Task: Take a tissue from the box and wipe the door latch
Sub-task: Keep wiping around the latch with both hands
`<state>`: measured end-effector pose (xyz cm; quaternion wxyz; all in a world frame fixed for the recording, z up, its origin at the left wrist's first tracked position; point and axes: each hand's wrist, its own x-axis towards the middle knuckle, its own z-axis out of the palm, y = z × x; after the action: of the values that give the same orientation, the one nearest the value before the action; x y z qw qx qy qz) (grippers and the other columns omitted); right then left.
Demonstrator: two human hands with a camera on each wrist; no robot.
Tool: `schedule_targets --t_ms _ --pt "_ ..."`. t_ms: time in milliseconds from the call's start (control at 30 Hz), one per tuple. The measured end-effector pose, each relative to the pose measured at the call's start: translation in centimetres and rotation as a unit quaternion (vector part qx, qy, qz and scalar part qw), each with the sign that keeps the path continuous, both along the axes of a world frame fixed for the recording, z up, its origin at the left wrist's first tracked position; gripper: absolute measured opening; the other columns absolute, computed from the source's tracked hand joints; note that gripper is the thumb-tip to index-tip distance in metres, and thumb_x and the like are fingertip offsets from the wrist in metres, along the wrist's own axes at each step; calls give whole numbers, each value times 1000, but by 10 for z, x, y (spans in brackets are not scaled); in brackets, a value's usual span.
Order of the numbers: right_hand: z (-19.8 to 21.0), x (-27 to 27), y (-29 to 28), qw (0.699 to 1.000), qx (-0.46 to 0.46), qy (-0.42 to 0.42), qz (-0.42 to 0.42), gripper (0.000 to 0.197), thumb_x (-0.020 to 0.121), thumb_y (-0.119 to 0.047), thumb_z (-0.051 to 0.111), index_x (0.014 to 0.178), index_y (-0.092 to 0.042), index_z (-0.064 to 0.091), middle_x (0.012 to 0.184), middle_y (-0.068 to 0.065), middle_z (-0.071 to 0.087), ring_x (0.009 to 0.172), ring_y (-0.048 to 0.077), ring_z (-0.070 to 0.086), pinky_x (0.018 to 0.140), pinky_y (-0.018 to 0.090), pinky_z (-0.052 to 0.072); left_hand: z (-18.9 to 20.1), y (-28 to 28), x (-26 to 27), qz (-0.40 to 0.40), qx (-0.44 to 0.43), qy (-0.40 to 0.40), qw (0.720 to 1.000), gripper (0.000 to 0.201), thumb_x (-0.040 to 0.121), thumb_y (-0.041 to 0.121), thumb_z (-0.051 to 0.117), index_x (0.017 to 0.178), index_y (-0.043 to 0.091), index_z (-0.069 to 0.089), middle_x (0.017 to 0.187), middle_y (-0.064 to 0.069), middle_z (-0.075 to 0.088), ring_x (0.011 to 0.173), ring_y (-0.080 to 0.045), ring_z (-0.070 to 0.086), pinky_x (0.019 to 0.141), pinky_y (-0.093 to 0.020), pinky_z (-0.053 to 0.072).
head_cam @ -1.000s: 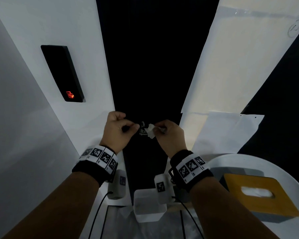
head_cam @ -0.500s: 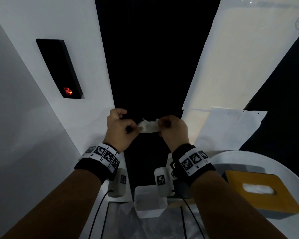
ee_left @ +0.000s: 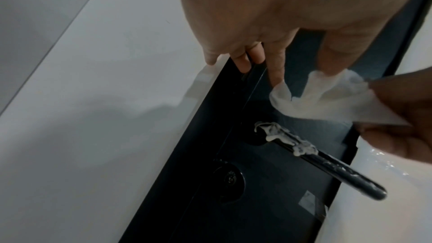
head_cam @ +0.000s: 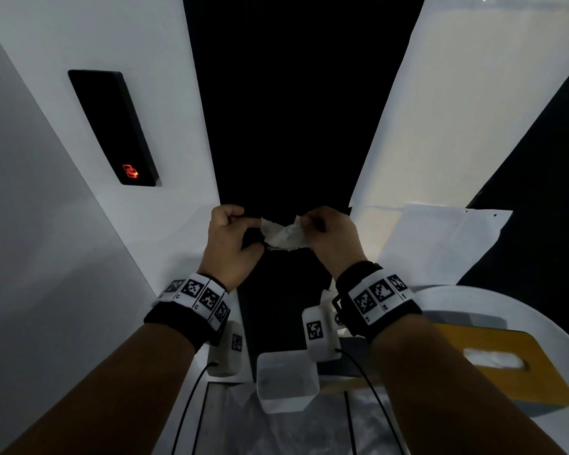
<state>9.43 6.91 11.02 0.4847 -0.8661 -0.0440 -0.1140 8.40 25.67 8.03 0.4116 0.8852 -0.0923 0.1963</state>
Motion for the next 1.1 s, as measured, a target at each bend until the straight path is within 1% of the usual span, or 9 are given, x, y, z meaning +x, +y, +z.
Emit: schedule_targets --t_ms 100,200,400,500,600,667,767,900,1100 --pt "2 -3 7 1000 1 -8 10 13 92 -20 54 92 -15 66 81 -2 65 77 16 62 67 26 50 2 -1 -1 6 9 -16 1000 33 76 31 65 103 12 68 120 -2 37 116 -9 38 99 -14 32" --pt "8 -3 9 1000 9 -27 -3 14 92 -18 53 93 -13 66 81 0 65 78 19 64 71 33 55 3 0 -1 34 20 -34 999 24 81 28 69 93 9 61 119 -5 43 105 -6 45 90 -23 42" --pt "11 -2 10 998 -29 -35 30 18 95 -17 50 98 -10 66 86 2 65 75 12 59 63 13 43 3 2 -3 21 -11 -62 998 21 83 13 64 100 5 55 118 -8 51 106 -14 52 89 -34 48" --pt "7 -3 15 998 -29 -23 51 18 95 -17 50 98 -11 66 86 0 64 77 13 60 68 18 45 2 1 -1 -11 25 -44 999 33 85 38 52 101 14 68 132 -5 48 115 -17 51 97 -43 45" --pt "7 -3 17 999 -12 -16 49 17 94 -16 50 96 -11 66 84 1 64 77 17 62 70 27 51 1 0 2 -25 34 -13 999 44 78 54 49 82 16 72 142 -3 41 117 -13 47 99 -48 42" --pt "8 -3 15 999 -3 -5 47 16 95 -17 50 100 -13 64 86 0 64 78 14 62 69 25 51 1 -1 2 -28 13 0 1000 43 76 53 55 74 14 71 143 -2 40 119 -14 45 99 -44 42" --pt "5 -3 8 999 34 9 14 18 92 -15 51 108 -20 57 89 -4 63 80 9 60 68 16 46 2 -3 3 -28 -8 13 999 26 83 27 68 72 3 68 141 -6 41 125 -22 44 97 -26 37" --pt "-2 -8 1 999 24 7 29 13 87 -13 56 93 -24 59 104 2 61 88 12 58 71 7 39 8 -9 4 -14 -29 -2 999 16 86 11 65 77 0 69 134 -12 44 114 -10 42 89 4 26" --pt "-7 -23 9 996 5 46 76 39 83 -34 69 115 -16 56 129 2 34 95 4 52 70 -9 33 8 -11 5 -17 -37 6 999 15 89 9 61 83 -2 69 134 -12 43 114 -9 40 84 8 25"
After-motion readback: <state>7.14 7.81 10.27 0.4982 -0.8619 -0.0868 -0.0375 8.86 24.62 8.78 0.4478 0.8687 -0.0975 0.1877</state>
